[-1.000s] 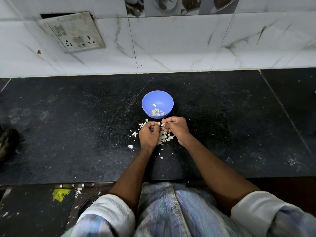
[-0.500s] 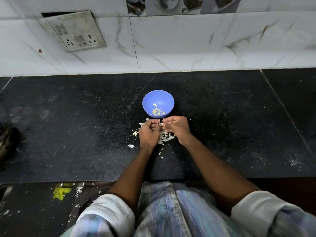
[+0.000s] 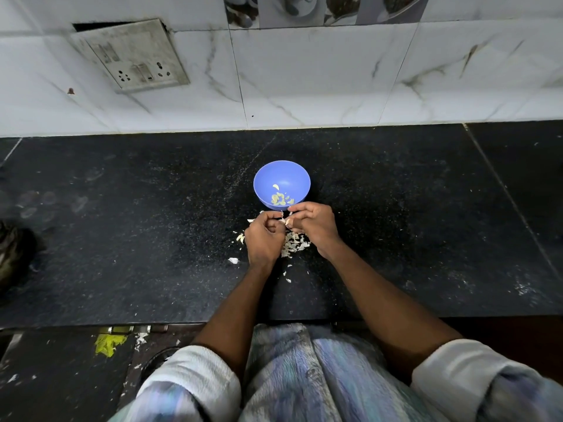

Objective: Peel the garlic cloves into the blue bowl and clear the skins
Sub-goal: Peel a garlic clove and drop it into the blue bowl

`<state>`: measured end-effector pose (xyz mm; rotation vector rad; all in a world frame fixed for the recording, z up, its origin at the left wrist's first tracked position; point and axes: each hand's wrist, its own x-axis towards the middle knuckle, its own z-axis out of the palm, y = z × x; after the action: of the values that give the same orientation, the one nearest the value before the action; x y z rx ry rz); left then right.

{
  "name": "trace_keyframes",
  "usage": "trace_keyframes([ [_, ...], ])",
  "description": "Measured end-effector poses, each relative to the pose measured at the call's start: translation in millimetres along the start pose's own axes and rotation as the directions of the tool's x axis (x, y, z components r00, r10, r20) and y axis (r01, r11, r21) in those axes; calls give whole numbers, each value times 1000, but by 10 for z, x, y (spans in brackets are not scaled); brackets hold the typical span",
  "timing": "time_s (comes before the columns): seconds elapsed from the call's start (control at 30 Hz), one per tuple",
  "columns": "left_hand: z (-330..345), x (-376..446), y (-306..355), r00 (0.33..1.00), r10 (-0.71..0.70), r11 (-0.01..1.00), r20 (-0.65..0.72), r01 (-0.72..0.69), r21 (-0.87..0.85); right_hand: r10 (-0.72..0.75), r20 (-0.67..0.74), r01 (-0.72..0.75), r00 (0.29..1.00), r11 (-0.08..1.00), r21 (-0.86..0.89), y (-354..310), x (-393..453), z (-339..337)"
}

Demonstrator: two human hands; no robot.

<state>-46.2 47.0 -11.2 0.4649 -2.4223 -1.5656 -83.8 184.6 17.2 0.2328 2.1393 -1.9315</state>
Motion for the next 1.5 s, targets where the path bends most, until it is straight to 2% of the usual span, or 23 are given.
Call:
trace_keyframes([
  [0.2,-46,-31,15,994,111,989,17,-113,95,67,-21,-66,998,996,59,16,33,-22],
  [0.37,-49,-37,26,992,126,984,-22,-122,130,111,22,-112,994,992,63,54,46,-27],
  [0.57,-43,-51,61,987,132,972,91,-147,182,143,92,-153,985,983,107,62,46,-28],
  [0.77,-28,-36,0,995,78,987,60,-86,136,136,4,-135,991,981,138,67,52,1],
  [0.93,-75,-64,37,999,-30,986,-45,37,163,94,-76,-88,993,993,76,47,34,-33],
  [1.17,-65,-41,-57,997,74,986,34,-78,149,86,-50,-88,995,996,-20,38,41,17],
  [1.27,-51,-34,-48,992,117,991,39,-119,65,86,-34,-87,996,996,-32,42,38,27],
  [1.37,-32,-13,-1,988,134,990,82,-130,-49,118,-11,-118,993,993,3,35,15,42],
  [1.5,-39,-9,27,982,175,983,71,-171,-60,152,30,-153,988,987,57,7,-13,31],
])
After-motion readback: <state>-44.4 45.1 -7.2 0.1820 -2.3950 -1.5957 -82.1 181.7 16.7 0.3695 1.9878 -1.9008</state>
